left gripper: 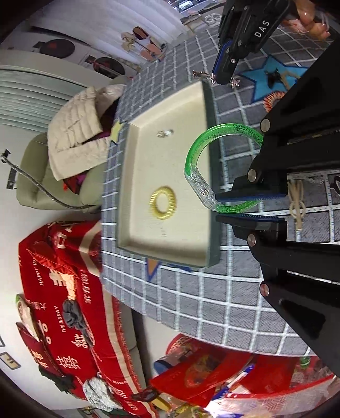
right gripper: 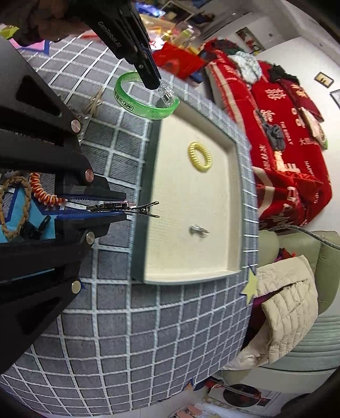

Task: Organize jewelry
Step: 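Place the green bangle over the hair tie while the right sets the clip beside the charm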

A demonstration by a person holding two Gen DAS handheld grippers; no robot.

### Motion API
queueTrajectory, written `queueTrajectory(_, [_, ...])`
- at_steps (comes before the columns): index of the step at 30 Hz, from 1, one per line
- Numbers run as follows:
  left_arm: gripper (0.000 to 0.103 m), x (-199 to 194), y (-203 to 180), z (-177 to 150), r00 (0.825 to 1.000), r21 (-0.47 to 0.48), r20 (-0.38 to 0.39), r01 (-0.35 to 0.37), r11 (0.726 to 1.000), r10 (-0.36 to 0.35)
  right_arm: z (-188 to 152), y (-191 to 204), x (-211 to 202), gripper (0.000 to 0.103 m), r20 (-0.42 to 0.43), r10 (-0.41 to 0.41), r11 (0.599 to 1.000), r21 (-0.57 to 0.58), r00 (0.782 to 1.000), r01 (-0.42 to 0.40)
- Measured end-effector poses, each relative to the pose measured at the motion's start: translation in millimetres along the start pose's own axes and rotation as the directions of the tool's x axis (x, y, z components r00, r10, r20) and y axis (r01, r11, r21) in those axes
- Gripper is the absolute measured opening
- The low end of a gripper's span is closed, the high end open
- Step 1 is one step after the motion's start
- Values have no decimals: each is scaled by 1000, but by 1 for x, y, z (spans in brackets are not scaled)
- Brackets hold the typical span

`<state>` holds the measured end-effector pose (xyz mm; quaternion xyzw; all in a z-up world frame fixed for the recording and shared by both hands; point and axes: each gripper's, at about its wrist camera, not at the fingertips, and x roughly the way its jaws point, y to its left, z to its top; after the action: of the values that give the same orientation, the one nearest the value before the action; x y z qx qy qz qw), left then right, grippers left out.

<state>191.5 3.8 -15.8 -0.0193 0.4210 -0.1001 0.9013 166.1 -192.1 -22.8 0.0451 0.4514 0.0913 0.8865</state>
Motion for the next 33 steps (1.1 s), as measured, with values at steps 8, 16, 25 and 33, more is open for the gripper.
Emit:
queueTrajectory(8, [30, 4, 0, 39, 999, 13, 41, -21, 1000, 21, 36, -10, -1, 8, 27, 25, 999, 22, 999, -25])
queueTrajectory(16, [30, 34, -1, 79, 997, 32, 43, -65, 997, 64, 80, -16, 27, 8, 27, 25, 999, 25, 999, -25])
queueTrajectory(25, [30, 89, 3, 103, 994, 41, -7, -105, 994, 105, 100, -27, 76, 8, -23, 25, 998, 52, 999, -24])
queueTrajectory(33, [30, 134, 0, 92, 987, 76, -79, -131, 988, 137, 102, -33, 109, 8, -62, 17, 999, 51, 998, -14])
